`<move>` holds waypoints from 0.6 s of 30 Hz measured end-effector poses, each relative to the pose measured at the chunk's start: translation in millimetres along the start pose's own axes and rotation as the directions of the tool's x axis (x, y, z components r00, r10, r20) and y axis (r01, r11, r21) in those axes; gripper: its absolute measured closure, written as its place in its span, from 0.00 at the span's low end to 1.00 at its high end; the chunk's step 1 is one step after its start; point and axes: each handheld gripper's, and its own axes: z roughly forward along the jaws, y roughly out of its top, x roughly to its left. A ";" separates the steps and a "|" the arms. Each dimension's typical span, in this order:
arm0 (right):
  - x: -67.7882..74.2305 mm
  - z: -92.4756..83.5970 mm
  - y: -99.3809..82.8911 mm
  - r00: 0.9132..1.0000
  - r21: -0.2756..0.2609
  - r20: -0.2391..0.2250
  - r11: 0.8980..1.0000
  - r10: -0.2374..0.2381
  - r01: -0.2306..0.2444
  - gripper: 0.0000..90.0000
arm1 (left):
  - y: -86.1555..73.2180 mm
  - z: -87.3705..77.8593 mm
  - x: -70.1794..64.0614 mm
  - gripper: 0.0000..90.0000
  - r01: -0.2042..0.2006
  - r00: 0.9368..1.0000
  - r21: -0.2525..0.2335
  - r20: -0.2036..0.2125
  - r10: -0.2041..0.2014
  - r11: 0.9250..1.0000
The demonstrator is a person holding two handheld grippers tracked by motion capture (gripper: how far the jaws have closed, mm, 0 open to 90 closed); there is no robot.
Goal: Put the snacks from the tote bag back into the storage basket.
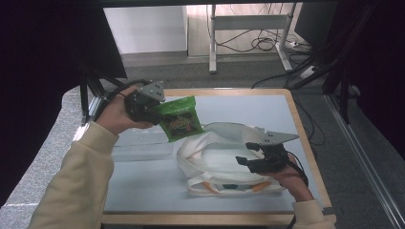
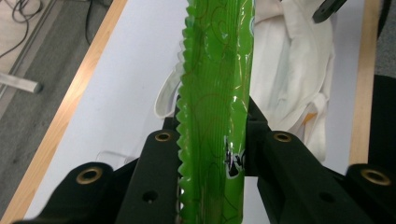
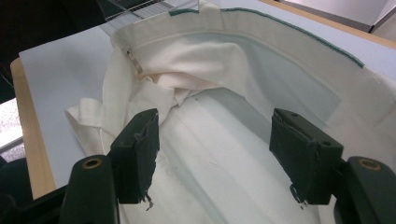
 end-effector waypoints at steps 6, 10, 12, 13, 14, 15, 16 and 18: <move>0.6 0.4 -0.6 1.000 0.002 -0.004 1.000 -0.003 0.003 0.37 | -11.2 -2.7 6.1 0.83 0.030 0.999 0.005 -0.023 -0.030 1.000; 1.8 1.0 -0.2 1.000 0.007 -0.001 1.000 -0.010 0.010 0.36 | -17.2 -4.7 9.1 0.83 0.042 0.999 0.008 -0.029 -0.042 0.999; 1.1 1.4 -0.6 1.000 0.007 0.002 1.000 -0.009 0.009 0.36 | -20.2 -5.7 11.5 0.83 0.049 0.998 0.008 -0.031 -0.049 0.999; 0.7 1.5 -1.2 1.000 0.007 -0.001 1.000 -0.005 0.005 0.36 | -21.7 -6.1 13.0 0.83 0.052 0.998 0.009 -0.033 -0.052 0.999; 0.3 1.6 -1.8 1.000 0.008 -0.001 1.000 -0.003 0.003 0.36 | -23.3 -6.3 14.4 0.83 0.056 0.998 0.010 -0.036 -0.056 0.998; -0.1 1.3 -2.1 1.000 0.010 0.001 1.000 -0.002 0.002 0.36 | -24.8 -6.5 15.8 0.83 0.058 0.998 0.013 -0.039 -0.057 0.998; -0.7 1.1 -2.5 1.000 0.010 0.003 1.000 -0.001 0.001 0.36 | -26.4 -6.3 17.0 0.83 0.062 0.997 0.014 -0.039 -0.061 0.998; -1.1 0.6 -3.0 1.000 0.007 0.001 1.000 0.001 -0.001 0.36 | -29.4 -4.6 20.0 0.83 0.065 0.997 0.022 -0.038 -0.064 0.998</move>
